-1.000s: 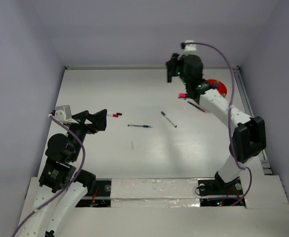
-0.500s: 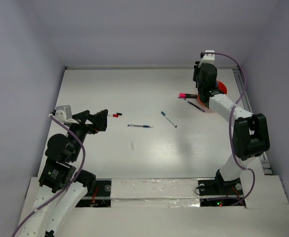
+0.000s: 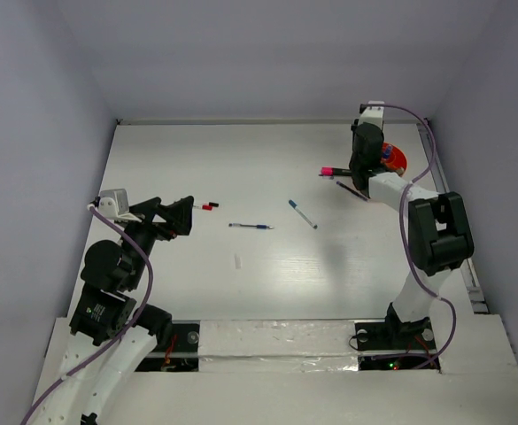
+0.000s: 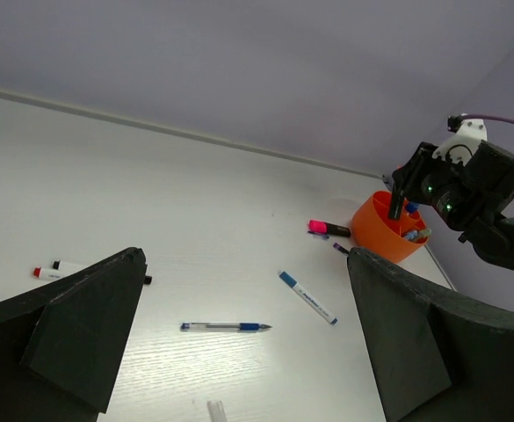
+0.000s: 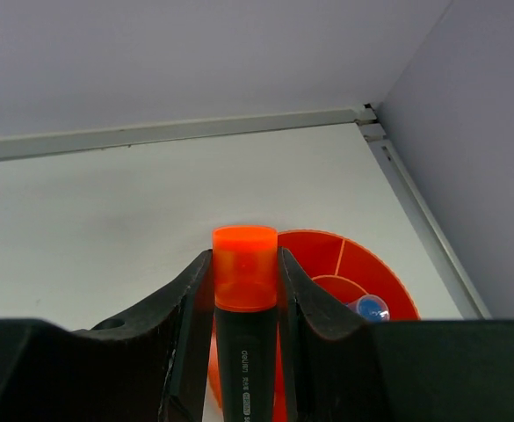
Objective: Sort the stationery into containers
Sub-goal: Place the stationery in the storage box.
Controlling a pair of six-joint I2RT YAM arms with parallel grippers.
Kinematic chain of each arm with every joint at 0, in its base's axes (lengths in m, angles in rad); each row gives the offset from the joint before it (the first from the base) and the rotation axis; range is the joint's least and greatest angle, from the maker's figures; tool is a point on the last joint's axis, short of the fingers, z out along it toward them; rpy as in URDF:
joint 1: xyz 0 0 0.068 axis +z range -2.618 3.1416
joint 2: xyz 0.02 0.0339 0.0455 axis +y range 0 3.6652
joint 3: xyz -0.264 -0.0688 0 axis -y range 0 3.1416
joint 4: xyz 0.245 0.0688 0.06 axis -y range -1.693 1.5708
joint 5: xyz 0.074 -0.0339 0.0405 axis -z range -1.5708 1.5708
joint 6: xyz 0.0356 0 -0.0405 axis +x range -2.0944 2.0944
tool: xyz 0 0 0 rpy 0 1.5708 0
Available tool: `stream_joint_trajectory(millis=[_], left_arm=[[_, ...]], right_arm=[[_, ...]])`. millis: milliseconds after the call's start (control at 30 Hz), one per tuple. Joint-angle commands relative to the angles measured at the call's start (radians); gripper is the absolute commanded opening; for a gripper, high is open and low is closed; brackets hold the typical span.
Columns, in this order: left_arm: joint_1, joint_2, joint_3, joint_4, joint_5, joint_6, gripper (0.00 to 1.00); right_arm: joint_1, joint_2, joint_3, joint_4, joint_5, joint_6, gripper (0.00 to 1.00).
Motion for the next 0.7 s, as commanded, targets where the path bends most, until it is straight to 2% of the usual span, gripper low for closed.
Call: stream_joint_trajectory(millis=[0,667], left_arm=[[0.006,0.004,-0.007,0.060,0.013,0.000,0.99],[0.016,0.004,-0.007,0.058,0.013,0.000,0.99]], right_arm=[[-0.009,0.009,-0.010,0.146,0.073,-0.048,0.03],[-0.009,0.040,-0.099,0.288,0.147,-0.053,0.09]])
